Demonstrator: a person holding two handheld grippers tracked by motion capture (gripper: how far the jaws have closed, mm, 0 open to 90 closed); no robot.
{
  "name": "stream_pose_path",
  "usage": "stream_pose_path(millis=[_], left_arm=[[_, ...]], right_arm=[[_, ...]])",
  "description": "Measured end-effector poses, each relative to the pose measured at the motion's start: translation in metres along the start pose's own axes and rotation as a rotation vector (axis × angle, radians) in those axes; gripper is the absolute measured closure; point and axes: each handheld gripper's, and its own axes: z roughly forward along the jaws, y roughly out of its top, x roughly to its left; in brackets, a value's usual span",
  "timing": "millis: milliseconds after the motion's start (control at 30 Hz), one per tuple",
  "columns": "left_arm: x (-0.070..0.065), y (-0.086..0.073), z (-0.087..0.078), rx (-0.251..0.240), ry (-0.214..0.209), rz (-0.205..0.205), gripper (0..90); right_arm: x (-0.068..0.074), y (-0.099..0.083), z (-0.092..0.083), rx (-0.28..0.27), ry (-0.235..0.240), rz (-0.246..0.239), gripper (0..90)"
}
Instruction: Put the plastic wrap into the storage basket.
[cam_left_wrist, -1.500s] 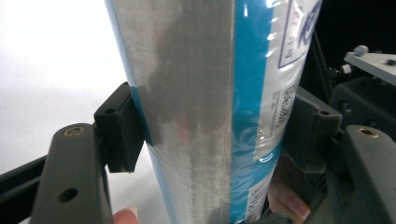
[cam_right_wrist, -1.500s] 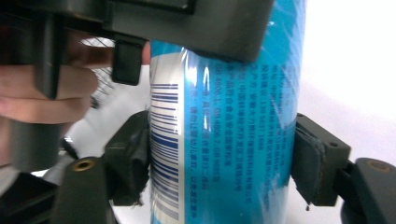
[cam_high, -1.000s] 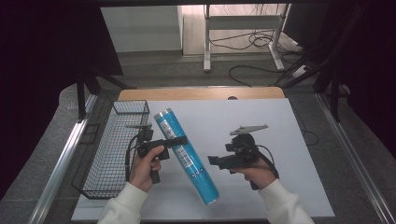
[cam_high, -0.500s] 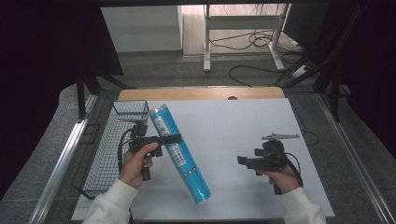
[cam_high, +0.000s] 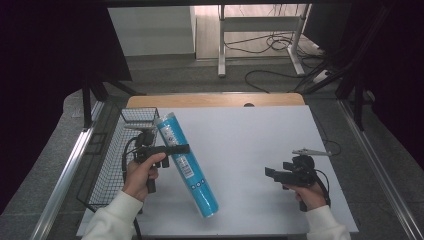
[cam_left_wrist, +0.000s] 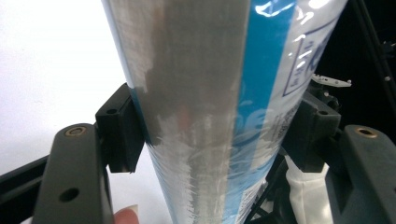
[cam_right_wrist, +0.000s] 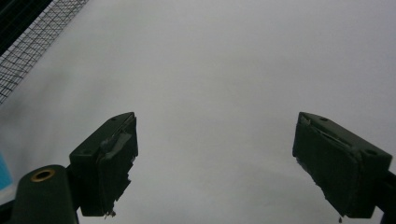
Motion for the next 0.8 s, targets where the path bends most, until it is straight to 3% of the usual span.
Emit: stream_pose_path(millis=[367, 800], left_arm=[[-0.011, 0.012, -0.033, -0.03, 0.023, 0.05, 31.9], [-0.009, 0.019, -0.07, -0.054, 0.088, 0.072, 31.9]], right_arm=[[-0.005, -0.003, -0.005, -0.018, -0.02, 0.009, 14.2], [-0.005, -0.003, -0.004, -0.019, -0.025, 0.017, 14.2]])
